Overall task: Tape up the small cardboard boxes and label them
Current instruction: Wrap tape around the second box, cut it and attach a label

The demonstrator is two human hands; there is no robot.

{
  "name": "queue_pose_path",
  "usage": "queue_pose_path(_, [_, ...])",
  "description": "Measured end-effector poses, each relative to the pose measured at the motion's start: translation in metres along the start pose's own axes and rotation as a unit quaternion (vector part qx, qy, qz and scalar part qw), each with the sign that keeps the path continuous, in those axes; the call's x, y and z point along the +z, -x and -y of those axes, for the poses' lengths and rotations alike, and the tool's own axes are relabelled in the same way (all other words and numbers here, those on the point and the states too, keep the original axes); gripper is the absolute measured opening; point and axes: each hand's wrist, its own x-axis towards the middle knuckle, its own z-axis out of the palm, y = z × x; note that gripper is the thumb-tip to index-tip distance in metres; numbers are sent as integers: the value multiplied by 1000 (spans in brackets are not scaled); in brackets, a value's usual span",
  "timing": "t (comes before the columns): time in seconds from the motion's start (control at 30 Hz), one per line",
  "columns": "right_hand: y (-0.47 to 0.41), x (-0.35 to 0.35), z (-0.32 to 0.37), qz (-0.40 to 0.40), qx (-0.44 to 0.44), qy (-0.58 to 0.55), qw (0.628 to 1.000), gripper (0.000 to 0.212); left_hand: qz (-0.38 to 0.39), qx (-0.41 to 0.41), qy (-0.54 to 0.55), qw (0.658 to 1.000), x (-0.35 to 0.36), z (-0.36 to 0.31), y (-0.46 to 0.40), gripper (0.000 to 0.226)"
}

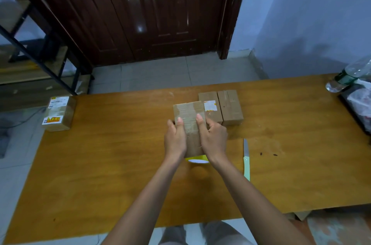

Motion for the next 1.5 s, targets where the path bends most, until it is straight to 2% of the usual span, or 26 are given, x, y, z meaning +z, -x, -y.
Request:
queue_pose_path(0.1, [3, 0, 0, 9, 7, 6, 1000, 46, 21, -28, -4, 999, -3, -4, -3, 33])
queue_pose_path(0.27, [4, -2, 7, 49, 15, 57, 997, 64, 5, 13, -38, 999, -8, -1, -2, 45])
queue_pose_path(0.53, [20, 5, 11, 43, -17, 106, 993, 55, 5, 55, -46, 997, -17, 16, 2, 25])
queue_pose_path(0.73, [27, 13, 14, 9, -24, 98, 995, 45, -8, 69, -73, 995, -25, 22, 0, 34])
queue_pose_path(0.9, [26, 16, 16, -28, 21, 82, 996, 57, 6, 45, -36, 998, -28, 17, -1, 38])
queue_pose_path(1.0, [30, 15, 16, -7, 7, 67, 998, 48, 47, 10, -12, 999, -28, 13, -3, 37])
queue_pose_path(1.07, [32, 13, 15, 1, 7, 71, 997, 52, 64, -6, -24, 998, -28, 13, -3, 46])
queue_pose_path(1.2, [34, 12, 13, 2, -18, 80, 997, 45, 42, 29, -54, 997, -29, 16, 2, 53])
queue_pose_path(1.33, [33, 8, 16, 9, -34, 90, 995, 48, 24, 59, -49, 997, -33, 18, 5, 33])
queue_pose_path(1.43, [34, 6, 16, 10, -39, 73, 997, 44, 31, 55, -40, 997, -36, 14, 7, 34])
queue_pose_path(1.5, [34, 3, 17, -1, -38, 74, 997, 52, 56, 27, -14, 998, -37, 12, 9, 39])
